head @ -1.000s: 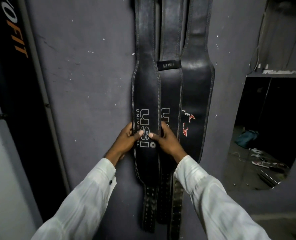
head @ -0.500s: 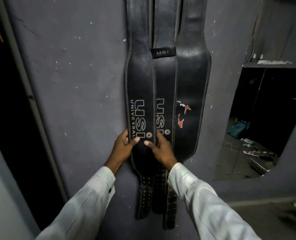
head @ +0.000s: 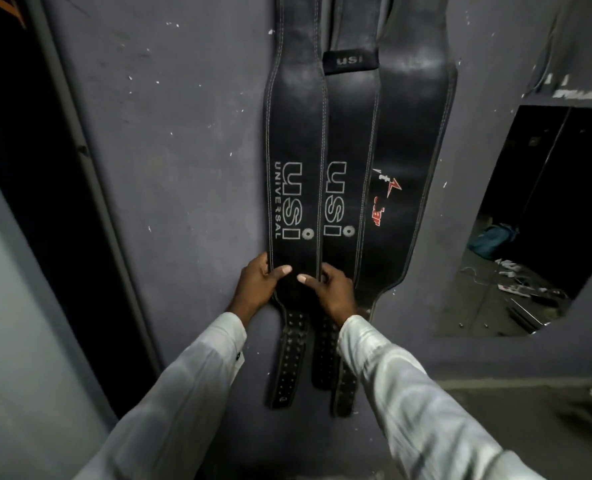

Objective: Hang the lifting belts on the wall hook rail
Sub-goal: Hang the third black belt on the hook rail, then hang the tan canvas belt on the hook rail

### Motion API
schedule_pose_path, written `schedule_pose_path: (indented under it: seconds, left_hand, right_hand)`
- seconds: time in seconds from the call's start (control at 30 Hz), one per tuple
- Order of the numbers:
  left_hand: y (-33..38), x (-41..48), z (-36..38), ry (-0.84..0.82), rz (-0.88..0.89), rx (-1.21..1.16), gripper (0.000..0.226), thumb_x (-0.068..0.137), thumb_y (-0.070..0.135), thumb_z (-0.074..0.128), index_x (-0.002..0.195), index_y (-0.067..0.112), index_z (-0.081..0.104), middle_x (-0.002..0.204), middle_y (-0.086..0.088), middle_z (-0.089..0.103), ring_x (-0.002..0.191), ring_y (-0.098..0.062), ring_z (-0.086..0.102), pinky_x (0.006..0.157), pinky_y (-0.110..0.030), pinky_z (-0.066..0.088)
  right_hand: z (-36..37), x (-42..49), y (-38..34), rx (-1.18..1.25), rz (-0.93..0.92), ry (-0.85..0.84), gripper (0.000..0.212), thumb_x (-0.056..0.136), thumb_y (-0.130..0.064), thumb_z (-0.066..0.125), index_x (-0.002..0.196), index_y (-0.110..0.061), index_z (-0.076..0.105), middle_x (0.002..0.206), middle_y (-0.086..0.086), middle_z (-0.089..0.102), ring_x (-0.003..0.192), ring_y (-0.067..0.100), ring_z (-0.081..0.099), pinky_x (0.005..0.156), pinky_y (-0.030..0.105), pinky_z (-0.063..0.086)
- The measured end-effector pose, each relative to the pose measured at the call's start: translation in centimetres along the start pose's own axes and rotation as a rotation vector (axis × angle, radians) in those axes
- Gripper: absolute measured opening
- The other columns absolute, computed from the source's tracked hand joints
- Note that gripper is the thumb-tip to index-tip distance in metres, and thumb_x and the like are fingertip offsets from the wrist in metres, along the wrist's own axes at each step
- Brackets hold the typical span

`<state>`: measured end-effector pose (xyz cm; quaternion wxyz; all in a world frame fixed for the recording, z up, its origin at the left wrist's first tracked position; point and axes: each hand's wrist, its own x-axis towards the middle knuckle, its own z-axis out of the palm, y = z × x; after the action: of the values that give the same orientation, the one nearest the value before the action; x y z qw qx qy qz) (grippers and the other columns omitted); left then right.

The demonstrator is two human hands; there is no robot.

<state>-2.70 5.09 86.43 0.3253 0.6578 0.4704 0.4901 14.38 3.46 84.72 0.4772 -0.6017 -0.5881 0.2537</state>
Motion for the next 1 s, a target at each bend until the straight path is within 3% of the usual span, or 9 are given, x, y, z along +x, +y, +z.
schedule_pose_path:
  seconds: [0.07,0.17,0.3,0.43,0.57,0.7,0.83,0.93,1.0]
  left_hand:
    - [-0.1,-0.3,-0.1,0.025,-0.041,0.010,0.032,0.088,0.030,0.070,0.117,0.019,0.066,0.110,0.002,0.074,0.101,-0.012,0.069,0.093,-0.033,0.055]
    - [-0.7,-0.6,0.0,0.066,-0.130,0.065,0.037,0.089,0.040,0.066,0.116,0.014,0.065,0.111,-0.004,0.073,0.103,-0.019,0.068,0.094,-0.035,0.054]
    - [-2.0,-2.7,0.4,0.054,-0.326,0.099,0.038,0.095,0.038,0.059,0.105,0.002,0.058,0.106,-0.015,0.066,0.099,-0.027,0.060,0.082,-0.027,0.041]
    - [-7.3,-7.8,1.6,-0.051,-0.535,-0.057,0.054,0.088,0.052,0.062,0.106,0.002,0.059,0.107,-0.021,0.065,0.095,-0.032,0.066,0.092,-0.039,0.054]
    - [-8.3,-18.4,3.7,-0.208,-0.703,-0.216,0.018,0.100,0.031,0.053,0.101,0.014,0.058,0.098,-0.008,0.062,0.081,-0.020,0.062,0.072,-0.032,0.054]
    - [-10.4,-29.4,5.4,-0.207,-0.830,-0.283,0.015,0.100,0.029,0.054,0.108,0.016,0.056,0.100,-0.007,0.063,0.089,-0.022,0.063,0.082,-0.039,0.054]
    - [-12.0,-41.8,6.2,-0.205,-0.998,-0.308,0.008,0.102,0.028,0.050,0.099,0.022,0.055,0.096,-0.006,0.061,0.081,-0.017,0.061,0.079,-0.035,0.052]
    - [-13.6,-51.8,6.3,-0.187,-1.153,-0.341,0.013,0.099,0.029,0.056,0.107,0.018,0.056,0.097,-0.007,0.063,0.080,-0.017,0.063,0.066,-0.028,0.051]
    - [-14.3,-58.0,6.0,-0.210,-1.317,-0.494,0.015,0.085,0.027,0.072,0.090,0.017,0.061,0.078,-0.005,0.065,0.064,-0.015,0.064,0.053,-0.023,0.049]
  right_hand:
    - [0.3,-0.9,0.6,-0.042,0.068,0.031,0.031,0.080,-0.039,0.075,0.069,-0.015,0.059,0.059,-0.005,0.057,0.057,0.007,0.052,0.062,0.026,0.041]
    - [0.7,-2.8,1.8,-0.021,0.185,0.017,0.019,0.086,-0.026,0.073,0.081,-0.009,0.067,0.067,-0.001,0.059,0.065,0.010,0.052,0.065,0.025,0.036]
    - [0.8,-6.6,3.5,0.029,0.256,0.011,0.031,0.086,-0.027,0.071,0.080,0.002,0.062,0.066,0.003,0.055,0.063,0.014,0.048,0.065,0.029,0.041]
    - [0.7,-12.9,4.2,0.122,0.305,-0.018,0.019,0.091,-0.016,0.068,0.079,-0.002,0.062,0.061,0.002,0.053,0.051,0.002,0.045,0.054,0.014,0.040]
    - [1.2,-19.9,6.0,0.256,0.411,-0.154,0.011,0.096,-0.014,0.060,0.088,-0.006,0.058,0.077,0.013,0.056,0.070,0.018,0.053,0.066,0.030,0.048]
    - [1.8,-27.6,8.7,0.256,0.521,-0.208,0.020,0.094,-0.023,0.064,0.077,-0.013,0.060,0.079,0.012,0.061,0.075,0.023,0.058,0.071,0.039,0.054]
    - [2.2,-37.2,11.6,0.271,0.645,-0.317,0.026,0.098,-0.019,0.058,0.072,-0.015,0.055,0.071,0.008,0.057,0.063,0.016,0.054,0.056,0.021,0.049]
    - [2.4,-45.0,14.4,0.311,0.776,-0.393,0.028,0.099,-0.014,0.057,0.071,-0.017,0.054,0.071,0.007,0.057,0.063,0.014,0.053,0.059,0.025,0.047]
    - [2.3,-50.3,16.5,0.308,0.878,-0.437,0.030,0.098,-0.010,0.057,0.069,-0.018,0.053,0.072,0.007,0.057,0.064,0.015,0.053,0.059,0.026,0.044]
